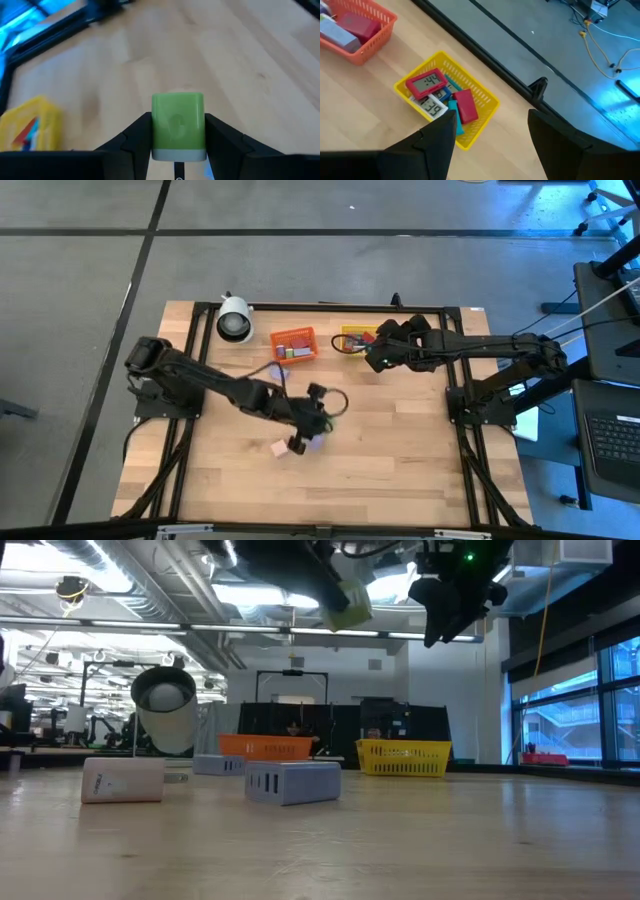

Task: Pick & Place Office items
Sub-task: Put the green charger adapter into the orange bin

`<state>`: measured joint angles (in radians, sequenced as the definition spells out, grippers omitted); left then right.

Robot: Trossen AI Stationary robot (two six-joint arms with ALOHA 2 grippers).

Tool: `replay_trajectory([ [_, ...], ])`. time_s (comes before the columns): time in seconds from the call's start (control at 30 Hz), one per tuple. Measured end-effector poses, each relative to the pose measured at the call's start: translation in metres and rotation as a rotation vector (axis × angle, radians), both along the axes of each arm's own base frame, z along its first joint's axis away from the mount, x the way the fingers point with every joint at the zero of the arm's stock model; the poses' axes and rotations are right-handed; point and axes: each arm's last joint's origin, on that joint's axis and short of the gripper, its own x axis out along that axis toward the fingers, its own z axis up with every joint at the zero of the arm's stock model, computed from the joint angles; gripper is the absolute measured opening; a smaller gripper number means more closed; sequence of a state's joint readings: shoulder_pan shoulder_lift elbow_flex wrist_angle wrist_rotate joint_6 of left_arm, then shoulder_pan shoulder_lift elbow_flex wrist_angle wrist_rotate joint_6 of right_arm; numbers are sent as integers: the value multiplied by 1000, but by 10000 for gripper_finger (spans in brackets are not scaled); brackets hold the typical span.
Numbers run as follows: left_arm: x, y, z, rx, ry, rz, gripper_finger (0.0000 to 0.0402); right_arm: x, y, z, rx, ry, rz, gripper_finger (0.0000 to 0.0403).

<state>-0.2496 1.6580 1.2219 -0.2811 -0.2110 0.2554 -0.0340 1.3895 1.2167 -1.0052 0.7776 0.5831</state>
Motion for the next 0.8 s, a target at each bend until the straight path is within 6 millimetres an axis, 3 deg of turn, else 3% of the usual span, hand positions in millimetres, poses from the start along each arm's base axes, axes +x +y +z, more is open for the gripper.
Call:
replay_trajectory([
  [0.23,-17,48,10,-109,-120,213,147,-1,-3,-1,26,27,13,245],
  [0.5,-59,85,19,-180,-281,315,148,-4,-2,-3,55,69,35,245],
  [0.8,-90,115,7,-217,-300,368,150,18,18,7,207,-164,230,245],
])
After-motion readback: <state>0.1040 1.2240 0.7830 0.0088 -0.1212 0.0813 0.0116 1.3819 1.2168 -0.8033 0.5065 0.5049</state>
